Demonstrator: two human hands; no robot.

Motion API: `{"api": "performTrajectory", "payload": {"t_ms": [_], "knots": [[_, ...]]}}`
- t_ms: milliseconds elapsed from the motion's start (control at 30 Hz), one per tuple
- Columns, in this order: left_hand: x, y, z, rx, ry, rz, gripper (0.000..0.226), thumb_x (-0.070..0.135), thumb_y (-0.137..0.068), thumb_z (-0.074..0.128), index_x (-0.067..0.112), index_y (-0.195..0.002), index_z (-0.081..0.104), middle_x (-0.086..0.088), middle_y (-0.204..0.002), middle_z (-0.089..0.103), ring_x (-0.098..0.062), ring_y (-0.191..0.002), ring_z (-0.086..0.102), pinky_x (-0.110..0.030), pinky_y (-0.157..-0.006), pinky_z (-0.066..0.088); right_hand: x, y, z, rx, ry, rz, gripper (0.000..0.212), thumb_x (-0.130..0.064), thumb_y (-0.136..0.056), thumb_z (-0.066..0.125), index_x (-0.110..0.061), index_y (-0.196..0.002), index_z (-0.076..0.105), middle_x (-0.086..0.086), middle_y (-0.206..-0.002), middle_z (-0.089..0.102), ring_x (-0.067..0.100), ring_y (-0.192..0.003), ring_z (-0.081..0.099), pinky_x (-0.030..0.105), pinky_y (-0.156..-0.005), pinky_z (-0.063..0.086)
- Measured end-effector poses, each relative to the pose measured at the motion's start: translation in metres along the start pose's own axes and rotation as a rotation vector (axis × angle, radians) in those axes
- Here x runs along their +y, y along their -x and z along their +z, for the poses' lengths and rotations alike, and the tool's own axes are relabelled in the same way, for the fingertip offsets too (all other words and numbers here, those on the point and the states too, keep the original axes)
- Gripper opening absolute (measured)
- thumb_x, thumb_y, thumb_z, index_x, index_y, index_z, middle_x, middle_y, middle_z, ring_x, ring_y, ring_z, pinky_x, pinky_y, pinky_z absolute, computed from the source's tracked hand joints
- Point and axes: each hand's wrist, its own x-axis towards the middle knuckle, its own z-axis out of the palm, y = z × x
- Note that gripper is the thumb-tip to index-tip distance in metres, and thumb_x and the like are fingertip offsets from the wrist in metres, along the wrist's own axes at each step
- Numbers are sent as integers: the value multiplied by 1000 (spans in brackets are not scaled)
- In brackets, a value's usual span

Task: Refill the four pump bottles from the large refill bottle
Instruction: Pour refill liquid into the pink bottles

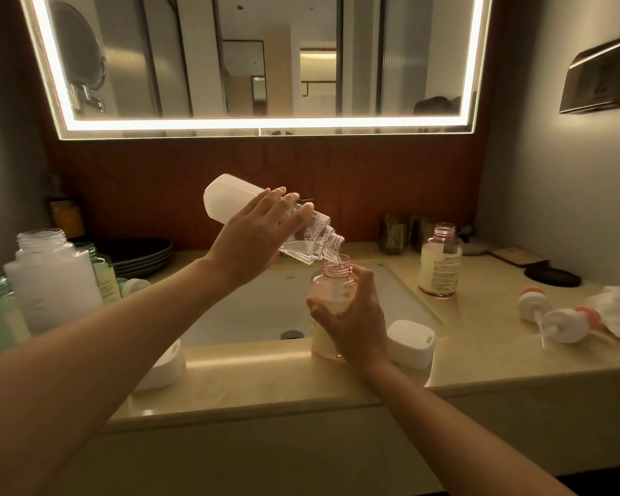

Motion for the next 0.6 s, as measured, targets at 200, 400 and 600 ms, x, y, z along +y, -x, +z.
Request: {"api": "performTrajectory", "payload": {"t_ms": [200,400,600], "knots": [[-1,-3,-3,22,-49,54,76,-2,-63,78,6,-130,44,-25,-124,56,-42,-114,54,-52,-98,40,0,0,0,2,3,-4,71,-52,-67,69,-27,-120,28,4,-118,53,19,-100,55,32,-75,54],[-5,-8,-4,-8,-118,104,76,2,-66,77,10,-132,40,-23,-127,54,-40,-117,52,-52,-98,43,-1,0,0,4,11,6,72,-54,-66,69,-32,-118,24,4,-119,53,18,-100,55,31,-75,53],[-7,-11,-7,12,-218,162,81,7,-62,82,12,-130,38,-21,-125,56,-39,-114,54,-50,-98,40,-2,0,-1,2,23,17,74,-57,-64,66,-31,-118,24,5,-120,54,20,-101,55,33,-76,55]]}}
